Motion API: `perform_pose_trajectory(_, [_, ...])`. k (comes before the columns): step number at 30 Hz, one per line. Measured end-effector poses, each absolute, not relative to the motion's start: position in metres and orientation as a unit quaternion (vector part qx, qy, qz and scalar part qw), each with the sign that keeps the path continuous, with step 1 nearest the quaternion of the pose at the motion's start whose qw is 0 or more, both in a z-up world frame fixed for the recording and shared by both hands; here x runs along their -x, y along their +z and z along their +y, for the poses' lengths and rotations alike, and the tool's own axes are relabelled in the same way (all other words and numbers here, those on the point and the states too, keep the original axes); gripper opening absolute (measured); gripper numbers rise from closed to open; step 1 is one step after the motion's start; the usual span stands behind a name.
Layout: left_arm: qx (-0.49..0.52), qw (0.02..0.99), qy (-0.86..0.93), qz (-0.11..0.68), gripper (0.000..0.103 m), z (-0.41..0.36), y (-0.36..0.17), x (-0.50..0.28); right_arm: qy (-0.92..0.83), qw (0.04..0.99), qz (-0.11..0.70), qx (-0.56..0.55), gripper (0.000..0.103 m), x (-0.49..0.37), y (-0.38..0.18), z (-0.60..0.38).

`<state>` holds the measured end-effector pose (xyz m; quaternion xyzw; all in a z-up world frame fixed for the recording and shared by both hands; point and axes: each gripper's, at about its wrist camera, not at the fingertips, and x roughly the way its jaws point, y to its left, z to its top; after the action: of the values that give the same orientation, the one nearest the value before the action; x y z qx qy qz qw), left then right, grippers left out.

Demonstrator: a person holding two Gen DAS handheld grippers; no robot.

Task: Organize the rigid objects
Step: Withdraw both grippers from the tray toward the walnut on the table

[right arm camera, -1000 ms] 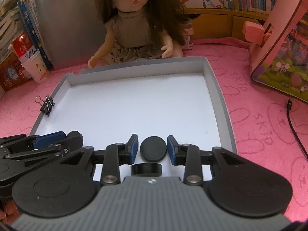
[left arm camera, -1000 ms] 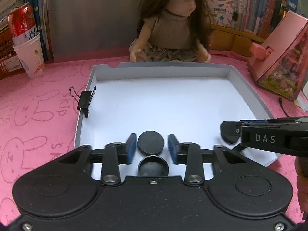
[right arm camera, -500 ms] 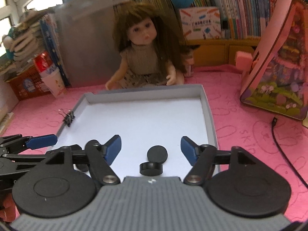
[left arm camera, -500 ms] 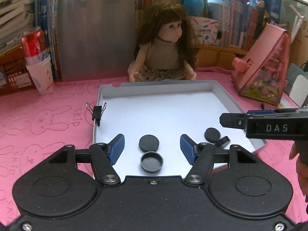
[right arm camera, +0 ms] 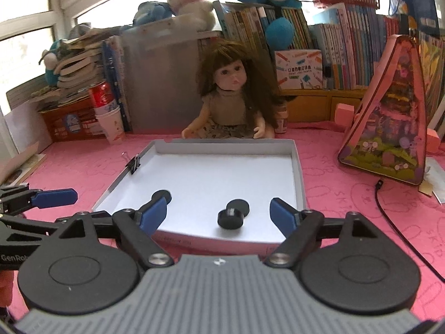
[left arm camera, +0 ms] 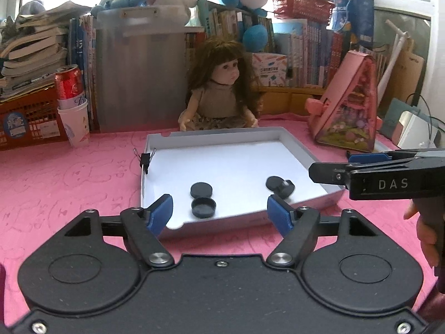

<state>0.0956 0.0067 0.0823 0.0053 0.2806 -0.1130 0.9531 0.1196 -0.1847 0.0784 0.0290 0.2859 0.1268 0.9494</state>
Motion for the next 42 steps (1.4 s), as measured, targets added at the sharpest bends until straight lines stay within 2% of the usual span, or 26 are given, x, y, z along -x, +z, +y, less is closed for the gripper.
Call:
perform_pose_trajectory(17, [0.038, 0.948, -0.092, 0.302, 0.074, 0.027, 0.047, -0.022, 0.119, 0.957, 0.264, 0.023, 0.093, -0.042, 0.047, -0.188])
perform_pose_trajectory(23, [0.022, 0.949, -0.088, 0.301, 0.073, 0.022, 0.033, -0.003, 0.112, 0.96, 0.256, 0.028, 0.095, -0.025, 0.028, -0.19])
perform_pose_trajectory(26, [0.02, 0.949, -0.086, 0.303, 0.068, 0.022, 0.029, 0.004, 0.112, 0.959, 0.258, 0.025, 0.095, -0.018, 0.021, -0.191])
perform_pose_trajectory(28, [0.017, 0.95, -0.081, 0.301, 0.059, 0.022, 0.028, 0.007, 0.109, 0.961, 0.255, 0.023, 0.095, -0.014, 0.018, -0.192])
perform_pose_trajectory(32, [0.008, 0.952, -0.074, 0.296, 0.049, 0.022, 0.027, 0.013, 0.113, 0.961, 0.252, 0.004, 0.094, -0.005, 0.015, -0.198])
perform_pose_trajectory(34, [0.005, 0.952, -0.075, 0.296, 0.04, 0.022, 0.027, 0.016, 0.118, 0.96, 0.254, 0.002, 0.093, 0.0, 0.013, -0.198])
perform_pose_trajectory(36, [0.008, 0.951, -0.08, 0.298, 0.033, 0.023, 0.028, 0.017, 0.121, 0.959, 0.257, 0.009, 0.09, 0.004, 0.011, -0.196])
perform_pose_trajectory(40, [0.009, 0.945, -0.106, 0.309, 0.03, 0.019, 0.026, 0.022, 0.143, 0.952, 0.271, 0.025, 0.081, 0.012, 0.007, -0.189])
perform_pose_trajectory(42, [0.006, 0.943, -0.108, 0.314, 0.029, 0.017, 0.024, 0.022, 0.149, 0.95, 0.273, 0.039, 0.073, 0.016, 0.006, -0.184])
